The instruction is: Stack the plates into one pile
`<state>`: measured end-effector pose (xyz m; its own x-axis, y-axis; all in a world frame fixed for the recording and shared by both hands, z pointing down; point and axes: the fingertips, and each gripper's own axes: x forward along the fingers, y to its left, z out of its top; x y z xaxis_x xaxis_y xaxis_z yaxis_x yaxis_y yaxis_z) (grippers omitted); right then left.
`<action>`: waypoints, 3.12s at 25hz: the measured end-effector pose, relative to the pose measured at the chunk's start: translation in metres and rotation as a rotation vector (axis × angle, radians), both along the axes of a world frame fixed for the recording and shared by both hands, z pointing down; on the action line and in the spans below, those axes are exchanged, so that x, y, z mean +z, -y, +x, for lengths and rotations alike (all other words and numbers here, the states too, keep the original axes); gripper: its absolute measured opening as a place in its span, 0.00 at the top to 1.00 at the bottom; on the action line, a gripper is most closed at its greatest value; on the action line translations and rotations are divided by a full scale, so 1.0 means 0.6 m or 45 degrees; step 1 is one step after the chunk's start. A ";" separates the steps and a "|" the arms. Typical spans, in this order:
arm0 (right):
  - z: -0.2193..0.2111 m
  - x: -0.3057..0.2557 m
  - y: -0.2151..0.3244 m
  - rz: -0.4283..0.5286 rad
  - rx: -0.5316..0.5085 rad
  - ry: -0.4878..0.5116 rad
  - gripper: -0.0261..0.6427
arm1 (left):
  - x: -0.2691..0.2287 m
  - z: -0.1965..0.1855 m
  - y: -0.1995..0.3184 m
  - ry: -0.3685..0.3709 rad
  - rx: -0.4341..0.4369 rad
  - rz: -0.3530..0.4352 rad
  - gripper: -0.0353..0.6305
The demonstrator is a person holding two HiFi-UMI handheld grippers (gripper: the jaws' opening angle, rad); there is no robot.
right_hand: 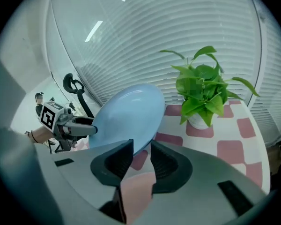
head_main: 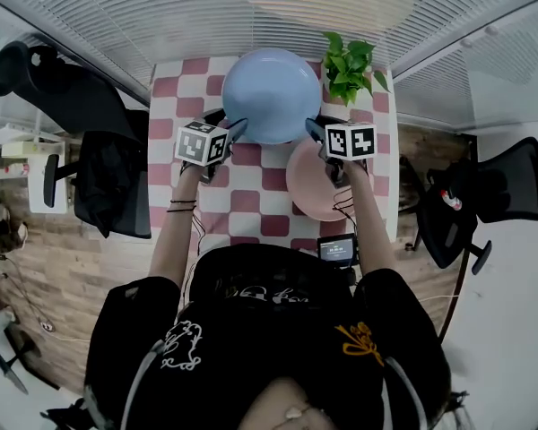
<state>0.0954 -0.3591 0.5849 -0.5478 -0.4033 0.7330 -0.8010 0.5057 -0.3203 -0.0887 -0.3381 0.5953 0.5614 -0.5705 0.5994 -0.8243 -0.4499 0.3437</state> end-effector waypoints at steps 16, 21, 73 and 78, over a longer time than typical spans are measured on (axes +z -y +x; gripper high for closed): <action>0.220 -0.032 -0.258 -0.030 0.416 -0.048 0.80 | -0.022 0.224 -0.173 0.037 0.363 -0.040 0.57; 0.266 -0.004 -0.319 -0.095 0.511 -0.059 0.80 | 0.006 0.271 -0.224 0.057 0.418 -0.106 0.57; 0.056 -0.103 -0.381 0.256 0.096 0.309 0.86 | -0.155 0.216 -0.350 -0.044 0.123 0.321 0.74; -0.025 -0.124 -0.432 0.314 0.082 0.312 0.87 | -0.188 0.153 -0.406 -0.095 0.143 0.395 0.77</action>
<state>0.0806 -0.1001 0.5105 -0.6633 -0.5910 0.4591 -0.7480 0.5429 -0.3817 0.0029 -0.0947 0.4822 0.6667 -0.6517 0.3616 -0.7415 -0.6290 0.2335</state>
